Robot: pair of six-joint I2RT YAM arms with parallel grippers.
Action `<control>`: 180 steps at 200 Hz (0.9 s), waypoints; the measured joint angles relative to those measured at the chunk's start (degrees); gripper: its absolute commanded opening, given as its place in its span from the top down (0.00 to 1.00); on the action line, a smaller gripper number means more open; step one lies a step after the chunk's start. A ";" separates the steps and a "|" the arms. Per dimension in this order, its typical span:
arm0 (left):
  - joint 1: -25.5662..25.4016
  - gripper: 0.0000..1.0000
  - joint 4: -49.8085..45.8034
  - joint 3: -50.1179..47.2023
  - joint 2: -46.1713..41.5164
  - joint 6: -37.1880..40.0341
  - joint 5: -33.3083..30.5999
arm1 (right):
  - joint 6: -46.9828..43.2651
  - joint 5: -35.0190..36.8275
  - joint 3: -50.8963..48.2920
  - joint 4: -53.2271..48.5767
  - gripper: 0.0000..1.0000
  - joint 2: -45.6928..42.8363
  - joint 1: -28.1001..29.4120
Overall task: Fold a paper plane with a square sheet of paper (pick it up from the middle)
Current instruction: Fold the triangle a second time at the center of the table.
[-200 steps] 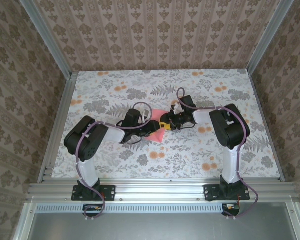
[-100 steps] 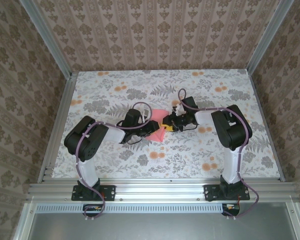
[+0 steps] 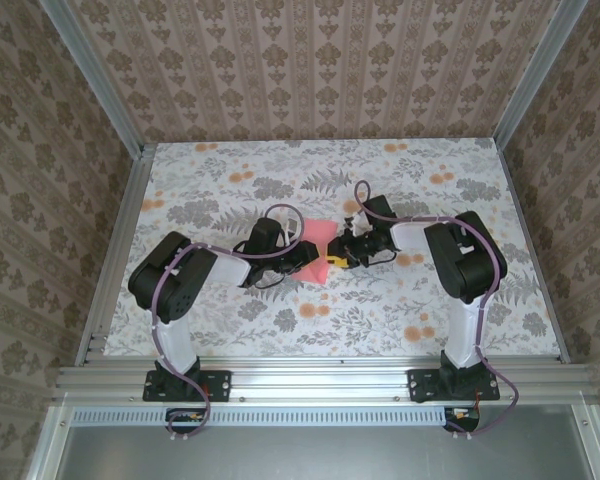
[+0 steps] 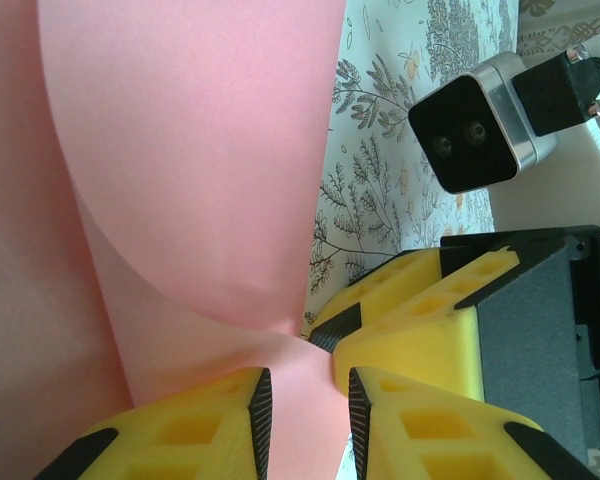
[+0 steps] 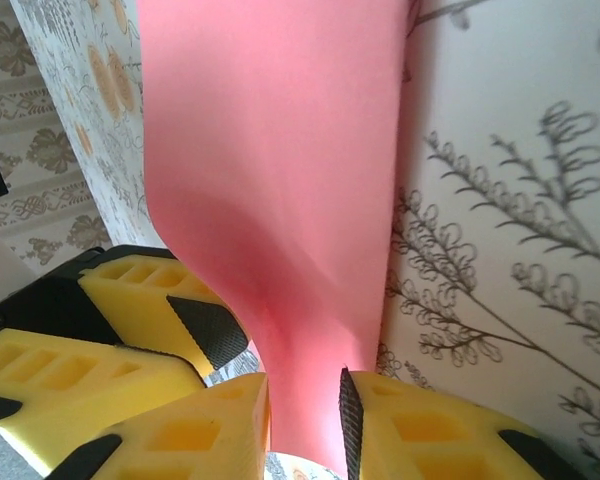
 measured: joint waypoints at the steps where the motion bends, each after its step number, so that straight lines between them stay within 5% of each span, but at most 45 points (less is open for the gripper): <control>1: 0.00 0.71 0.00 0.00 0.00 0.00 0.00 | 0.00 -0.02 0.00 0.00 0.75 0.00 0.02; 52: 0.00 0.70 -0.20 0.00 0.00 0.00 0.00 | 0.55 -0.42 0.02 2.05 0.88 0.02 0.48; 110: -0.07 0.53 -2.97 -1.18 -2.71 0.11 -1.53 | -2.08 1.79 0.44 1.07 0.98 0.02 0.48; 180: -1.27 0.65 -11.45 -2.16 -6.19 1.14 -5.05 | -9.09 4.76 2.67 -2.56 0.98 0.02 0.48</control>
